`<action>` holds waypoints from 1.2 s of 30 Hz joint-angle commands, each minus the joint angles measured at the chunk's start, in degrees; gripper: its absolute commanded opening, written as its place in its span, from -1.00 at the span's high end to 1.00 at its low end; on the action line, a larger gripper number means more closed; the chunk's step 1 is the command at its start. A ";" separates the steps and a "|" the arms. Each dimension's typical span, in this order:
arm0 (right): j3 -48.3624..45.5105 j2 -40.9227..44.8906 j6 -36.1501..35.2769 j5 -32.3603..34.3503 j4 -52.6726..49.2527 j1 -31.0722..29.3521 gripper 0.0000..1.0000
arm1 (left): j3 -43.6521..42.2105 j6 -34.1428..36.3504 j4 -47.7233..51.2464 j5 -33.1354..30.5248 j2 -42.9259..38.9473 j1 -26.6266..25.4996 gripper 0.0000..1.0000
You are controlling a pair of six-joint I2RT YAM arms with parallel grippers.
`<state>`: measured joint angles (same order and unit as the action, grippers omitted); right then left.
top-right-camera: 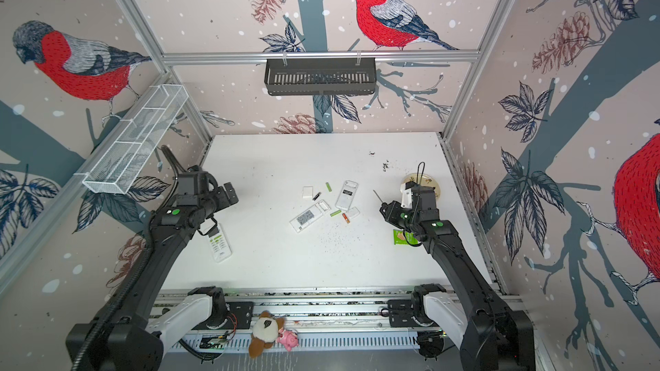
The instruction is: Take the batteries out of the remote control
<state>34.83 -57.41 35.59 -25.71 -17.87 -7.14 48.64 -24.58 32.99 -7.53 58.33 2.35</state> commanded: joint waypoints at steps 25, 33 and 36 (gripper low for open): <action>-7.25 -11.35 -1.84 18.33 21.67 -10.17 -0.41 | -11.44 -5.97 -7.09 6.65 20.01 12.51 -0.98; 1.64 -5.42 -4.37 14.92 15.91 -14.15 -0.67 | -12.80 -5.65 -9.63 8.45 24.84 13.19 -0.93; 4.27 -5.80 -3.64 14.68 14.93 -17.12 -0.67 | -13.06 -5.85 -10.05 10.30 26.23 13.22 -0.83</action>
<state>37.52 -63.07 32.62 -10.07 -0.73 -22.65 36.84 -29.43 22.52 -5.39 82.43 15.31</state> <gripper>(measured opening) 0.834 0.928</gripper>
